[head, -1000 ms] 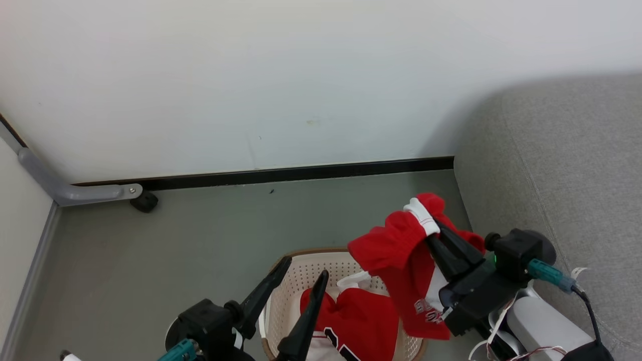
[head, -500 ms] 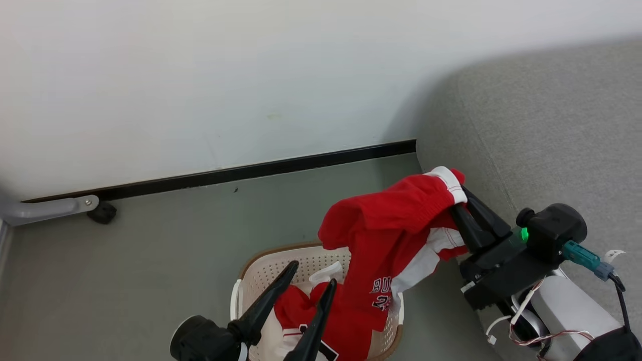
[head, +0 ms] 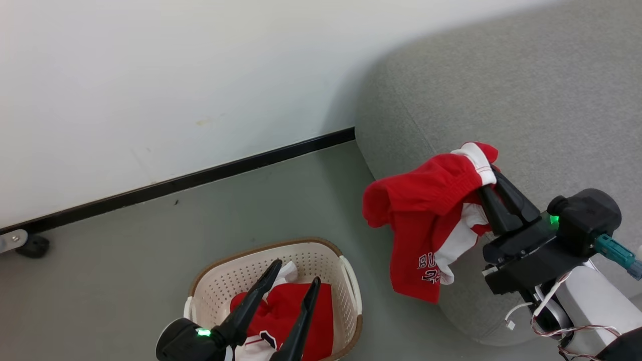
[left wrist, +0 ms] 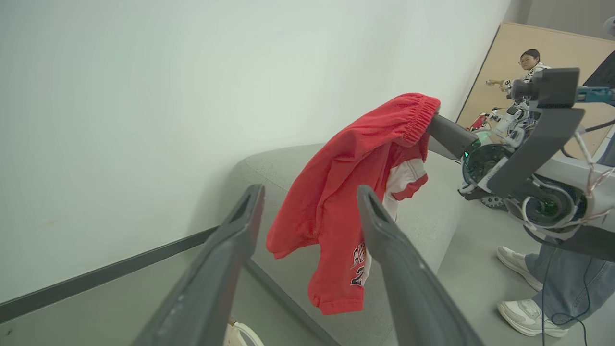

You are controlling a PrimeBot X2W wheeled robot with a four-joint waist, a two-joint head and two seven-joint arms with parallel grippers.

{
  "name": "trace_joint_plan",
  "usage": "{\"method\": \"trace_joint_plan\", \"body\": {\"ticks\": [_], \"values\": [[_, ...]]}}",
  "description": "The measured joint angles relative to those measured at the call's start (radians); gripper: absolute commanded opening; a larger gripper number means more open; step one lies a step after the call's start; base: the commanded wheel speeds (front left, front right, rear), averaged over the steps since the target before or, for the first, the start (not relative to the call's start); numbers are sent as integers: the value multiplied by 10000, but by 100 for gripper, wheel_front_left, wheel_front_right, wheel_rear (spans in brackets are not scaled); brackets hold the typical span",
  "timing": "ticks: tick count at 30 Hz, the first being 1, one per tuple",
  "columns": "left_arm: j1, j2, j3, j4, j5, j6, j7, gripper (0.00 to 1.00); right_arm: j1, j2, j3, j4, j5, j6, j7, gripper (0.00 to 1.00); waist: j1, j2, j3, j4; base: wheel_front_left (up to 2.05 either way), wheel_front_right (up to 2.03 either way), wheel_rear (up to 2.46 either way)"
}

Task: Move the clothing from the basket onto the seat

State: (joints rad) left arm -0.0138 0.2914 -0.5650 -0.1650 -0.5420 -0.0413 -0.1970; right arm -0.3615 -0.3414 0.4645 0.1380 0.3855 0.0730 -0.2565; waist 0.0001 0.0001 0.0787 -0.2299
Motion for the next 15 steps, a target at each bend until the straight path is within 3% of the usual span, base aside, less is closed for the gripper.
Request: {"method": "trace_joint_plan", "body": {"ticks": [9,15], "values": [[-7,-54,-29,67,102,-27,-88,100,128,-435,-1043,-443,79,-180,0,0,0,0,254,-990,0,0,0],[-160,-107,-267,40,209,-127,-90,100,169,-821,-2080,-437,543,-201,0,0,0,0,685,-1214,0,0,0]]}}
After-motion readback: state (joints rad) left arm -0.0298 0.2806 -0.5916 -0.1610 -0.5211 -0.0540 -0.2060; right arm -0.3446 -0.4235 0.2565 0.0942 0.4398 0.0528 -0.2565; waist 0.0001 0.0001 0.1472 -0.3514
